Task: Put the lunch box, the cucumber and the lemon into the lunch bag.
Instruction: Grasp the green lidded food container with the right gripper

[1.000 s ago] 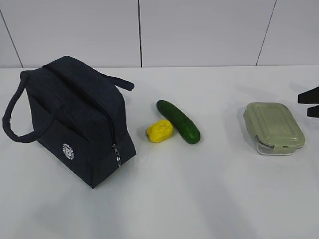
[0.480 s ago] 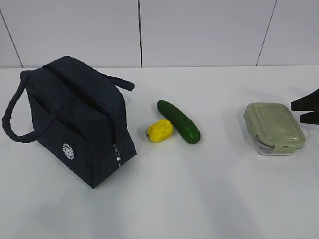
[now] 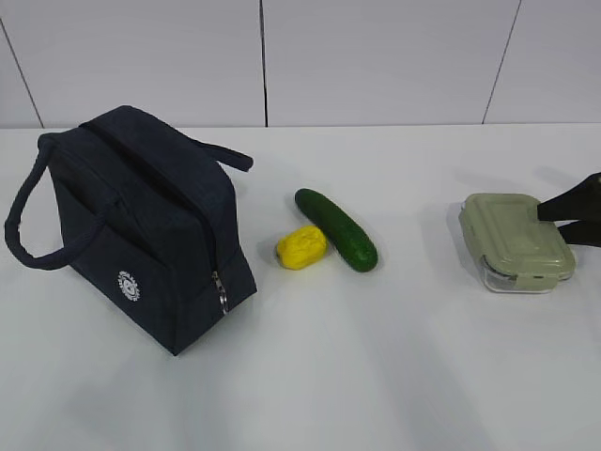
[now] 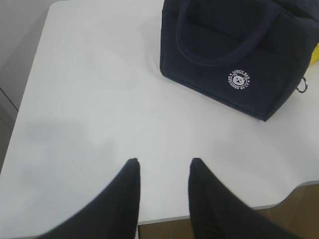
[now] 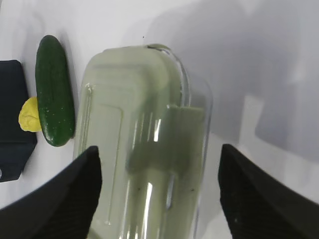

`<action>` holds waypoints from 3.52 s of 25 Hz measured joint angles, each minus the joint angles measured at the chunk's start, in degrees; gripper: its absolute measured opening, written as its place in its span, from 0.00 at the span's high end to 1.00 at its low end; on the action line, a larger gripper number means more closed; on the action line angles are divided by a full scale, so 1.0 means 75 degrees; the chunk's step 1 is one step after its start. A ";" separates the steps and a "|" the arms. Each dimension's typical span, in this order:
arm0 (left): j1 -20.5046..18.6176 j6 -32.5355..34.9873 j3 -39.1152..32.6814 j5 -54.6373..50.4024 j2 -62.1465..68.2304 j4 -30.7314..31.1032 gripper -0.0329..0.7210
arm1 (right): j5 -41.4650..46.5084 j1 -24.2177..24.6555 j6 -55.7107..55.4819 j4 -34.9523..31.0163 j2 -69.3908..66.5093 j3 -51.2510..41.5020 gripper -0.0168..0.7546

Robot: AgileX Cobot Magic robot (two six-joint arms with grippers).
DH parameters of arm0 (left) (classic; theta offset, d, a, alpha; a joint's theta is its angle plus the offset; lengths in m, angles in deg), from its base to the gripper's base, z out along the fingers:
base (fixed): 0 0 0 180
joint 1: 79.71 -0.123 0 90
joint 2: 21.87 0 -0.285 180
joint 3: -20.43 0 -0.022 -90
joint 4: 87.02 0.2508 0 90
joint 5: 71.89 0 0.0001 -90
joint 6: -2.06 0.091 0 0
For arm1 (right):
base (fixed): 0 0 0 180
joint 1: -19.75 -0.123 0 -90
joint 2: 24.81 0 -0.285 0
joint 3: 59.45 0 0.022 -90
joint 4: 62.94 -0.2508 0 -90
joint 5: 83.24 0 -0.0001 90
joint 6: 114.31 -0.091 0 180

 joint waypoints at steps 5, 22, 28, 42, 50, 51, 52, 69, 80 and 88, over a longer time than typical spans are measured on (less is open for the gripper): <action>0.0000 0.0000 0.0000 0.0000 0.0000 0.0000 0.64 | 0.0000 -0.0143 0.0000 0.0061 -0.0069 0.0000 0.26; 0.0000 0.0000 0.0000 0.0000 0.0000 0.0000 0.64 | -0.0007 -0.0191 -0.0508 0.0306 -0.0294 0.0180 0.26; 0.0000 0.0000 0.0000 0.0000 0.0000 0.0000 0.64 | -0.0007 -0.0273 -0.0653 0.0324 -0.0294 0.0180 0.26; 0.0000 0.0000 0.0000 0.0000 0.0000 0.0000 0.64 | -0.0007 -0.0473 -0.1291 0.0373 -0.0294 0.0180 0.26; 0.0000 0.0000 0.0000 0.0000 0.0000 0.0000 0.64 | -0.0007 -0.0693 -0.1303 0.0359 -0.0294 0.0180 0.26; 0.0000 0.0000 0.0000 0.0000 0.0000 0.0000 0.64 | -0.0007 -0.0700 -0.1303 0.0347 -0.0294 0.0180 0.26; 0.0000 0.0000 0.0000 0.0000 0.0000 0.0000 0.64 | -0.0007 -0.0700 -0.1321 0.0347 -0.0294 0.0180 0.26; 0.0000 0.0000 0.0000 0.0000 0.0000 0.0000 0.64 | -0.0007 -0.0730 -0.1555 0.0427 -0.0294 0.0198 0.31; 0.0000 0.0000 0.0000 0.0000 0.0000 0.0000 0.64 | 0.0036 -0.0955 -0.1614 0.0523 -0.0294 0.0198 0.31; 0.0000 0.0000 0.0000 0.0000 0.0000 0.0000 0.64 | 0.0051 -0.0955 -0.1638 0.0545 -0.0294 0.0198 0.31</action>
